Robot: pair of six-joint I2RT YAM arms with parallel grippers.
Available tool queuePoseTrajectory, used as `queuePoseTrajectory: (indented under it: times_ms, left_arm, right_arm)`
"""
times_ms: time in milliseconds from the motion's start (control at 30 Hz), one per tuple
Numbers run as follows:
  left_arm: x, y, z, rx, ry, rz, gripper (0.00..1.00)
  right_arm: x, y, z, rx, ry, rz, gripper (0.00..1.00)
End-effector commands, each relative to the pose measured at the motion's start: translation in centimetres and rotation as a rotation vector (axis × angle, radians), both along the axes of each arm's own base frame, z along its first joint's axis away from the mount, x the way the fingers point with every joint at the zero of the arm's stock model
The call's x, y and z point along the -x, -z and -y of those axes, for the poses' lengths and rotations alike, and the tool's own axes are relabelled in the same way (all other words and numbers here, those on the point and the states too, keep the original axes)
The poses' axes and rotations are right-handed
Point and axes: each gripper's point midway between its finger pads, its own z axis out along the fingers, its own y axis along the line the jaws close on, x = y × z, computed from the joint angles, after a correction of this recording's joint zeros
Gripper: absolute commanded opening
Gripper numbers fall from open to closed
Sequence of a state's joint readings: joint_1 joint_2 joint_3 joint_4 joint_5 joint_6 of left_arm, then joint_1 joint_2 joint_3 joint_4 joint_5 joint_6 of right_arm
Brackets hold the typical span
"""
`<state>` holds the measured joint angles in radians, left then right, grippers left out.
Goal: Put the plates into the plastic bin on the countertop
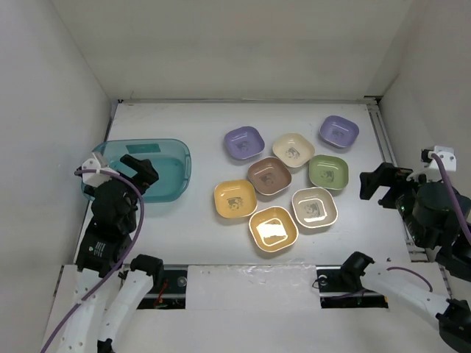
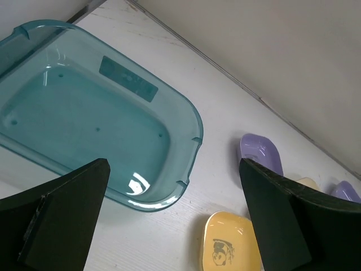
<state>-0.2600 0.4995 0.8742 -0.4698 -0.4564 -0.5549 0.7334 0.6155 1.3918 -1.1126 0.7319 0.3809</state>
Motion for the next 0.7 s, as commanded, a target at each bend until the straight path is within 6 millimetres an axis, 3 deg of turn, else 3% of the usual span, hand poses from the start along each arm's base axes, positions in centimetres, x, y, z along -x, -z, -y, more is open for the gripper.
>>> queuePoseTrajectory:
  times_ms: [0,100,233,367,500,567,600,633,667]
  left_arm:
    - [-0.2,-0.2,0.2,0.012,0.004,0.011,1.00]
    - [-1.4,0.1,1.8,-0.009,0.089,-0.041,1.00]
    - [-3.5,0.8,6.6,0.018,0.297,-0.134,1.00]
    - [-4.8,1.0,9.7,0.051,0.429,-0.167,1.00]
    - [-6.4,3.8,11.7,0.059,0.505,-0.267,1.00]
    - [-6.0,5.1,14.0,0.025,0.554,-0.302,1.00]
    - [-6.5,4.7,14.2,-0.008,0.486,-0.301,1.00]
    - [-5.9,6.6,17.4,-0.057,0.531,-0.383,1.00]
    - [-4.9,8.3,17.1,-0.096,0.482,-0.478,1.00]
  right_arm:
    - [-0.3,-0.6,0.3,-0.002,0.026,0.024,1.00]
    - [-0.7,-0.6,-0.7,-0.005,-0.016,0.033,1.00]
    - [-2.1,0.3,-2.4,0.019,-0.038,-0.004,1.00]
    - [-3.4,1.4,-4.1,0.043,-0.062,-0.046,1.00]
    - [-4.6,2.3,-6.0,0.034,-0.099,-0.056,1.00]
    - [-5.1,2.6,-6.5,0.034,-0.107,-0.060,1.00]
    - [-5.4,3.0,-6.8,0.047,-0.110,-0.066,1.00]
    - [-5.5,3.2,-6.9,0.054,-0.110,-0.074,1.00]
    - [-5.9,3.4,-7.5,0.056,-0.121,-0.083,1.00]
